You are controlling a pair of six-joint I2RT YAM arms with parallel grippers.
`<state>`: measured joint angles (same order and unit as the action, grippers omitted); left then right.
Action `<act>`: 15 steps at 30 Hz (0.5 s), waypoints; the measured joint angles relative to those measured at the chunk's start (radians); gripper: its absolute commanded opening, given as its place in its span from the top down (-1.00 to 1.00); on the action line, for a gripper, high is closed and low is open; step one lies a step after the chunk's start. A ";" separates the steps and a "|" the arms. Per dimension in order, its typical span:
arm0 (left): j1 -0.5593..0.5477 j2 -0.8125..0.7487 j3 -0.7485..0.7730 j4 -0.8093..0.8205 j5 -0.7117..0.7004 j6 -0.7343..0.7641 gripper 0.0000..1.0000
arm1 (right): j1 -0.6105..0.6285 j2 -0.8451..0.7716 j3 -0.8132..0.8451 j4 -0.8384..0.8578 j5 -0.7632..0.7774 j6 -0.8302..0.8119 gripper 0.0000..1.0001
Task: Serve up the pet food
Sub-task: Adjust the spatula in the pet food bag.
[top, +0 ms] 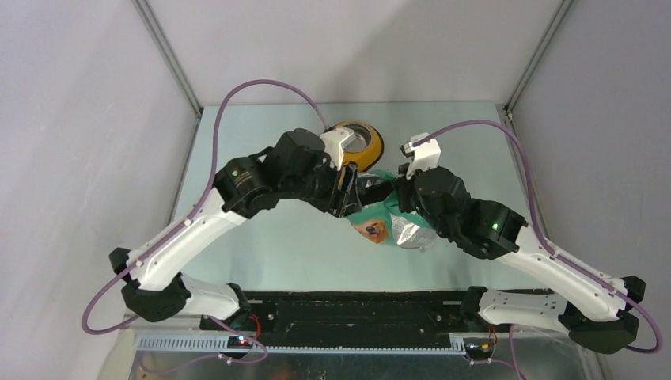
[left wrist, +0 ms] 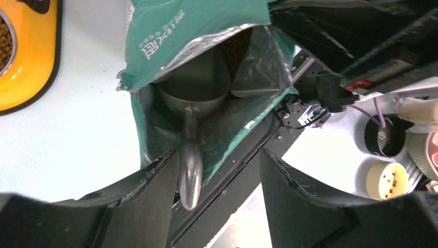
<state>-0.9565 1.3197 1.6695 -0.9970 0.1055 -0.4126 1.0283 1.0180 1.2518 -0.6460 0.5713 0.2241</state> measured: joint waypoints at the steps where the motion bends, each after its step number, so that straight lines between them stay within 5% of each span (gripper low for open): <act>1: 0.000 0.010 0.006 -0.010 -0.008 -0.003 -0.22 | 0.000 0.000 0.000 0.000 0.000 0.000 1.00; 15: 0.002 0.100 0.048 -0.088 -0.083 -0.015 -0.12 | 0.003 0.000 0.001 -0.004 0.008 0.003 1.00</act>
<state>-0.9550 1.4193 1.7180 -1.0847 0.0227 -0.4278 1.0313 1.0180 1.2526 -0.6502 0.5797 0.2268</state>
